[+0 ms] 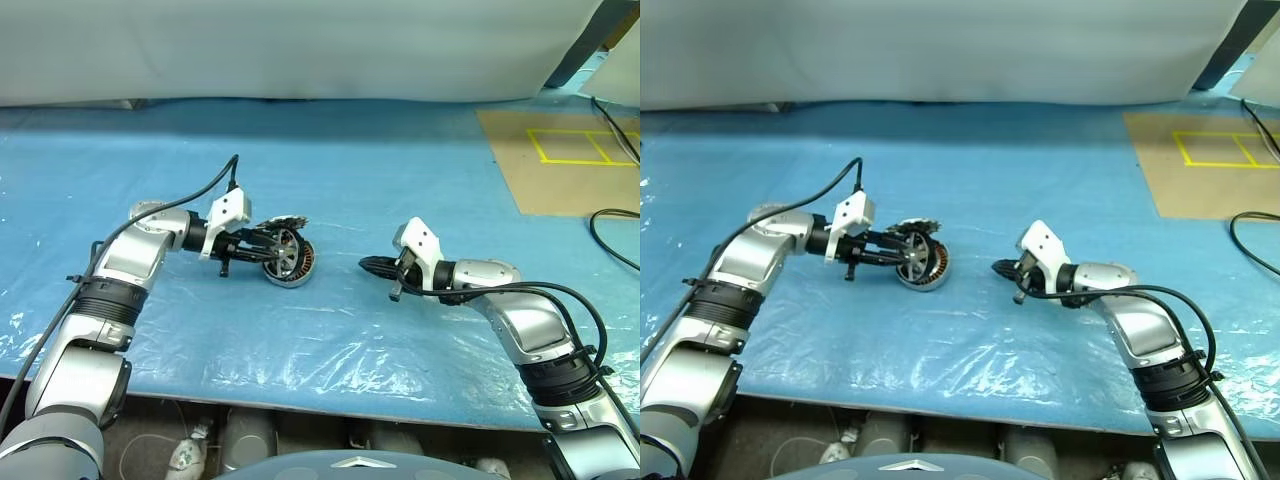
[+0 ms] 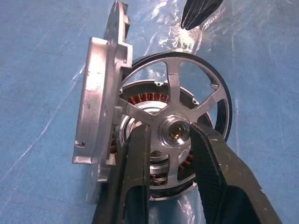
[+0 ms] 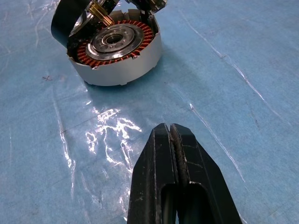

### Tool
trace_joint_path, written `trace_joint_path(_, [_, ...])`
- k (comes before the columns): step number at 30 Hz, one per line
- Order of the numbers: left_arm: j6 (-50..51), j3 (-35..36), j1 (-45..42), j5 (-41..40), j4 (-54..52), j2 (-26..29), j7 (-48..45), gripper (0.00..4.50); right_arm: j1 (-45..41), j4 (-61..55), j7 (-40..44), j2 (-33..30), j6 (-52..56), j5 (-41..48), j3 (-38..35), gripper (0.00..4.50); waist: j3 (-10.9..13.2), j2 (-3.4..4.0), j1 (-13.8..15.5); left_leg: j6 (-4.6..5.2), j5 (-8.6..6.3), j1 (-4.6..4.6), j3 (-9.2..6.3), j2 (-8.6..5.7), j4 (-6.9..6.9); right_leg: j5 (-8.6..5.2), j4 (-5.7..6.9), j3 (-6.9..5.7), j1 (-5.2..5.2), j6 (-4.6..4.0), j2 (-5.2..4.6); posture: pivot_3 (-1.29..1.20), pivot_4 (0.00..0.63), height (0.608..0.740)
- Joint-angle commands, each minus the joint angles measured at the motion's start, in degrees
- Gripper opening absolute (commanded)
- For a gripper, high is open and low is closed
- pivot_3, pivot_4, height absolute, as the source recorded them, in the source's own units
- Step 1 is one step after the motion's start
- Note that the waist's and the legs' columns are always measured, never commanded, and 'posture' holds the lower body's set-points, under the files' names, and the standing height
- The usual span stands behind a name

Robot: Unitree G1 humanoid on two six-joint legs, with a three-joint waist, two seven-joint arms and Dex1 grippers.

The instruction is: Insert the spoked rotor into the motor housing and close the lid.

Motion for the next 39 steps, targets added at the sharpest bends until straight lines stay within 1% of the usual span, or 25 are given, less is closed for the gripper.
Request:
trace_joint_path(1, [-0.43,-0.95,-0.97,1.91,0.77,1.09,0.14,1.00,-0.50,-2.11,-0.24,0.03,-0.14,0.87,-1.27,0.00,0.00,0.00,0.00,0.00,0.00,0.00,0.00,0.00,0.00,0.00,0.00,0.00,0.00,-0.01,0.00,0.00,0.150,0.740])
trace_joint_path(2, [-0.63,-1.19,-1.16,2.25,1.24,1.21,0.09,1.00,-0.54,-2.02,-0.27,0.05,-0.17,0.82,-1.19,0.00,0.00,0.00,0.00,0.00,0.00,0.00,0.00,0.00,0.01,-0.01,0.00,0.00,0.00,-0.02,0.00,0.00,0.150,0.740])
trace_joint_path(4, [-0.27,-1.49,-1.64,2.62,2.03,1.32,-0.13,1.68,-0.62,-1.85,-0.35,0.09,-0.26,0.74,-1.10,0.00,0.00,0.00,-0.05,0.00,0.00,0.02,0.00,0.00,0.00,-0.02,0.01,0.01,0.01,-0.03,0.00,0.00,0.150,0.740])
trace_joint_path(5, [-0.10,-1.62,-1.82,2.73,2.25,1.39,-0.40,1.90,-0.67,-1.78,-0.44,0.16,-0.22,0.76,-1.10,0.00,0.00,0.00,-0.09,0.00,0.00,0.02,0.00,0.00,0.00,-0.02,0.00,0.01,0.01,-0.03,0.00,0.00,0.150,0.740])
trace_joint_path(8, [-2.74,-1.88,-2.49,5.19,3.91,1.17,2.15,2.91,-0.67,-1.73,-0.55,0.20,-0.18,0.75,-1.00,0.00,0.00,0.00,0.03,0.00,0.00,0.01,0.00,0.00,0.00,0.00,0.00,0.00,0.01,0.00,0.00,0.00,0.150,0.740])
trace_joint_path(9, [-3.03,-2.29,-2.55,5.54,4.06,1.79,1.14,3.22,-0.66,-1.73,-0.58,0.23,-0.15,0.76,-0.96,0.00,0.00,0.00,0.05,0.00,0.00,-0.01,0.00,0.00,0.00,0.00,-0.02,0.00,0.01,0.01,0.00,0.00,0.150,0.740])
trace_joint_path(11, [-3.41,-2.47,-2.58,5.82,4.15,2.59,-0.10,3.22,-0.58,-1.77,-0.64,0.29,-0.13,0.70,-0.86,0.00,0.01,-0.01,0.08,0.00,0.00,-0.02,0.00,-0.02,0.00,0.01,-0.03,0.00,0.01,0.01,-0.01,0.00,0.150,0.740])
trace_joint_path(14, [-5.07,-1.62,-2.87,6.17,4.86,2.53,1.16,3.22,-0.63,-1.58,-0.74,0.50,-0.07,0.69,-0.78,0.00,0.01,-0.01,0.09,0.00,0.00,-0.02,-0.01,-0.01,0.00,0.01,-0.02,-0.01,0.01,0.02,-0.01,0.00,0.150,0.740])
trace_joint_path(17, [-5.02,-0.24,-2.89,4.57,4.16,2.10,1.34,3.22,-0.73,-1.38,-0.73,0.64,-0.05,0.76,-0.77,0.00,0.01,-0.01,0.10,0.00,0.00,-0.03,-0.01,-0.01,0.00,0.01,-0.02,-0.01,0.01,0.01,-0.01,0.00,0.150,0.740])
trace_joint_path(20, [-1.15,1.98,-2.58,0.58,1.94,1.79,0.25,3.22,-1.10,-1.33,-0.26,0.95,0.20,1.69,-1.27,0.00,0.01,-0.01,0.10,0.00,0.00,-0.03,-0.02,-0.01,0.00,0.01,-0.01,-0.02,0.01,0.01,-0.01,0.00,0.150,0.740])
trace_joint_path(23, [4.78,3.77,-0.80,-3.64,-2.99,3.24,-1.73,3.22,-2.22,-2.11,0.70,1.32,1.71,4.89,-3.44,0.00,0.02,-0.03,0.08,-0.01,0.00,-0.04,-0.02,-0.01,0.00,-0.01,-0.01,-0.02,0.00,-0.02,-0.01,0.00,0.150,0.740])
trace_joint_path(26, [4.59,3.60,1.19,-2.87,-5.22,5.01,-1.17,3.22,-3.22,-1.00,1.04,0.65,1.15,4.40,-3.25,0.00,0.02,-0.02,-0.07,0.00,0.00,-0.02,-0.01,-0.01,-0.01,-0.08,-0.01,-0.01,-0.01,-0.14,-0.01,0.00,0.150,0.740])
trace_joint_path(30, [5.66,4.35,4.66,-3.92,-8.87,6.03,0.39,3.22,-5.48,-0.51,1.33,1.21,1.32,5.36,-3.56,0.00,0.02,-0.02,-0.02,0.00,0.00,0.00,0.00,0.01,-0.03,-0.09,-0.01,-0.02,0.00,-0.15,0.00,0.00,0.150,0.740])
trace_joint_path(33, [8.96,6.31,8.35,-6.35,-13.14,6.52,2.18,3.22,-7.58,-1.00,2.08,1.96,2.19,6.73,-3.06,0.00,0.03,-0.02,-0.09,0.00,0.00,-0.03,0.00,0.00,-0.01,-0.09,-0.02,-0.02,-0.01,-0.15,-0.01,0.00,0.150,0.740])
trace_joint_path(37, [9.43,8.62,12.41,-7.52,-14.85,5.61,6.08,3.22,-8.55,0.64,3.16,3.38,0.99,5.62,-0.07,0.00,0.03,-0.02,-0.07,0.00,0.00,-0.01,0.00,0.02,-0.02,-0.10,0.00,-0.03,-0.01,-0.16,0.00,0.00,0.150,0.740])
trace_joint_path(39, [9.57,9.88,14.49,-7.75,-15.64,3.88,10.13,3.22,-10.80,3.53,3.35,5.73,1.11,5.38,1.65,0.00,0.03,-0.02,-0.12,0.00,0.00,-0.02,0.00,0.01,-0.01,-0.09,0.00,-0.03,-0.01,-0.16,0.00,0.00,0.150,0.740])
